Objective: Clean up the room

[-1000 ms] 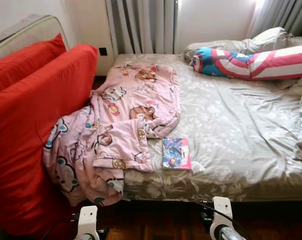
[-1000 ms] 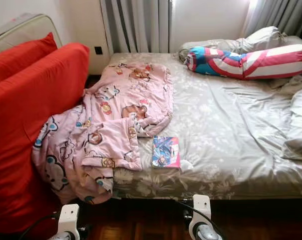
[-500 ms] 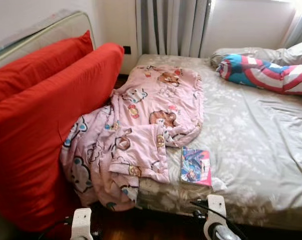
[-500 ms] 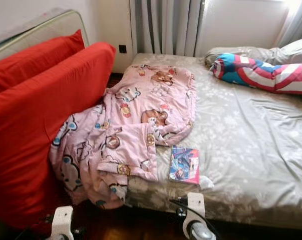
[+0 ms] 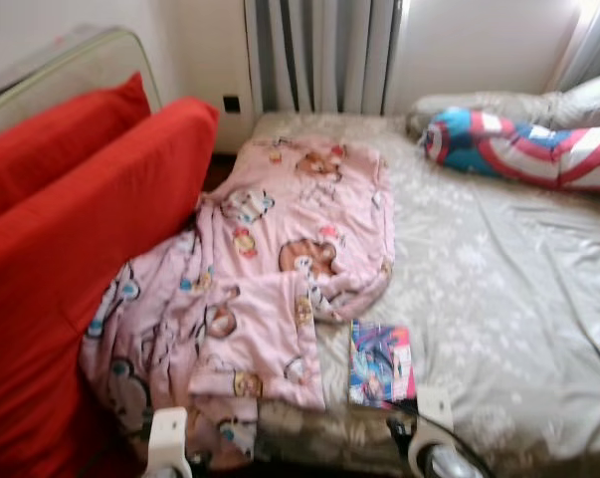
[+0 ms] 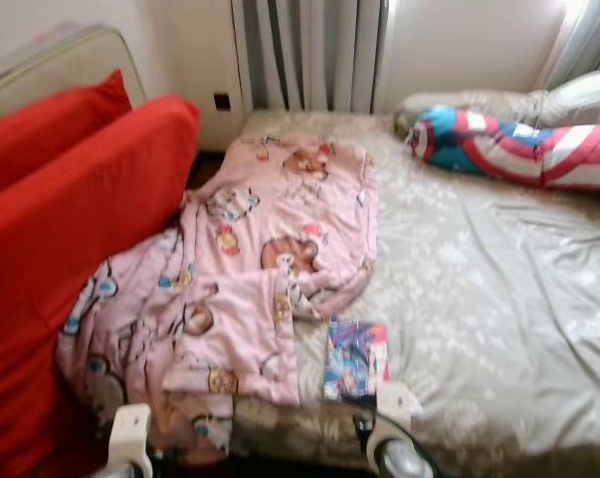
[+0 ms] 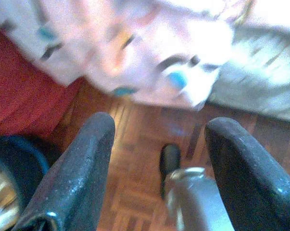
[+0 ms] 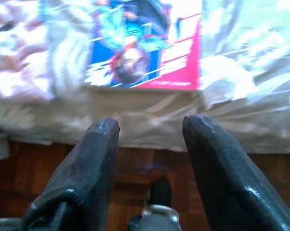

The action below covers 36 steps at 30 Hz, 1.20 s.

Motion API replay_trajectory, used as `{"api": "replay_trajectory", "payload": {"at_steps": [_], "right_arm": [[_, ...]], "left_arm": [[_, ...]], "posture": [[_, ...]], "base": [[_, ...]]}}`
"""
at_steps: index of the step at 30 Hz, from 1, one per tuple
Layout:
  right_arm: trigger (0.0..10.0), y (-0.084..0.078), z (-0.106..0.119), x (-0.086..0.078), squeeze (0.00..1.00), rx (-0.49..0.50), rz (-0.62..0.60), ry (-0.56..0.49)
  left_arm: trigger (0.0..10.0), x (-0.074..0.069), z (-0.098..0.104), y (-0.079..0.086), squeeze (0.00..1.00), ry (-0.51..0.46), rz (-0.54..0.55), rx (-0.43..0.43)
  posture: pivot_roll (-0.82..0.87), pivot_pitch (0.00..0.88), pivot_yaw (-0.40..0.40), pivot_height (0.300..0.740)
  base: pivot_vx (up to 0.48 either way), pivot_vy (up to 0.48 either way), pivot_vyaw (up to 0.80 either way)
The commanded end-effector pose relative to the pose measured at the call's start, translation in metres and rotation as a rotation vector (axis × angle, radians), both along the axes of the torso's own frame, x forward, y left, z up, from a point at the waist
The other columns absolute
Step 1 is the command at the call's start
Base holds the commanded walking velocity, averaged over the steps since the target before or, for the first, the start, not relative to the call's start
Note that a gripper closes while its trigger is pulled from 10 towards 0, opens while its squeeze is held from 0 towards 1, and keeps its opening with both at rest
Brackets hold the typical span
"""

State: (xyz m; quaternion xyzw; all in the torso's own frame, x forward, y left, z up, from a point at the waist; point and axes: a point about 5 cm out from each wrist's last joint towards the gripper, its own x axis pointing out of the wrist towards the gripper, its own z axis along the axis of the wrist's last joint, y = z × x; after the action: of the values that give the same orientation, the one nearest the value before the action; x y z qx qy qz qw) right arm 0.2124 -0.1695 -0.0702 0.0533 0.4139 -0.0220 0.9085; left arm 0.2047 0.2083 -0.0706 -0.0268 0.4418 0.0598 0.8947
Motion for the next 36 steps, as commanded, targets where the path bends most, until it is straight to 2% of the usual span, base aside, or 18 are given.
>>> {"api": "replay_trajectory", "payload": {"at_steps": [1,13,17,22,24,29,36], "right_arm": [[10.0,-0.005,0.000,-0.001,0.00,-0.006,-0.017,0.001],[10.0,-0.005,0.001,0.001,0.00,-0.008,-0.032,-0.021],[10.0,-0.005,0.005,0.004,0.00,-0.003,-0.050,-0.088],[10.0,-0.006,0.011,0.009,0.00,-0.019,-0.057,-0.168],[10.0,-0.005,0.014,0.011,0.00,-0.020,-0.066,-0.219],[10.0,-0.004,0.021,0.016,0.00,-0.026,-0.033,-0.304],[10.0,-0.005,0.026,0.017,0.00,-0.039,-0.060,-0.370]], "left_arm": [[10.0,0.000,-0.001,-0.005,0.00,0.001,-0.012,-0.012],[10.0,0.004,0.002,-0.006,0.00,-0.039,-0.039,-0.010],[10.0,0.006,0.005,-0.004,0.00,-0.089,-0.004,-0.012],[10.0,0.010,0.008,-0.004,0.00,-0.132,-0.018,-0.010],[10.0,0.012,0.010,-0.003,0.00,-0.160,-0.035,0.021],[10.0,0.016,0.015,-0.002,0.00,-0.223,-0.039,0.036],[10.0,0.017,0.016,-0.002,0.00,-0.227,-0.070,0.048]], "posture": [[0.06,0.000,0.015,0.740],[0.06,0.000,0.016,0.740],[0.07,0.000,0.014,0.740],[0.06,0.000,0.018,0.740],[0.05,0.000,0.020,0.740],[0.06,0.000,0.021,0.740],[0.05,0.000,0.025,0.740]], "base": [[0.000,0.000,0.00],[0.000,0.000,0.00],[0.000,0.000,0.00],[0.000,0.000,0.00],[0.000,0.000,0.00],[0.000,0.000,0.00],[0.000,0.000,0.00]]}}
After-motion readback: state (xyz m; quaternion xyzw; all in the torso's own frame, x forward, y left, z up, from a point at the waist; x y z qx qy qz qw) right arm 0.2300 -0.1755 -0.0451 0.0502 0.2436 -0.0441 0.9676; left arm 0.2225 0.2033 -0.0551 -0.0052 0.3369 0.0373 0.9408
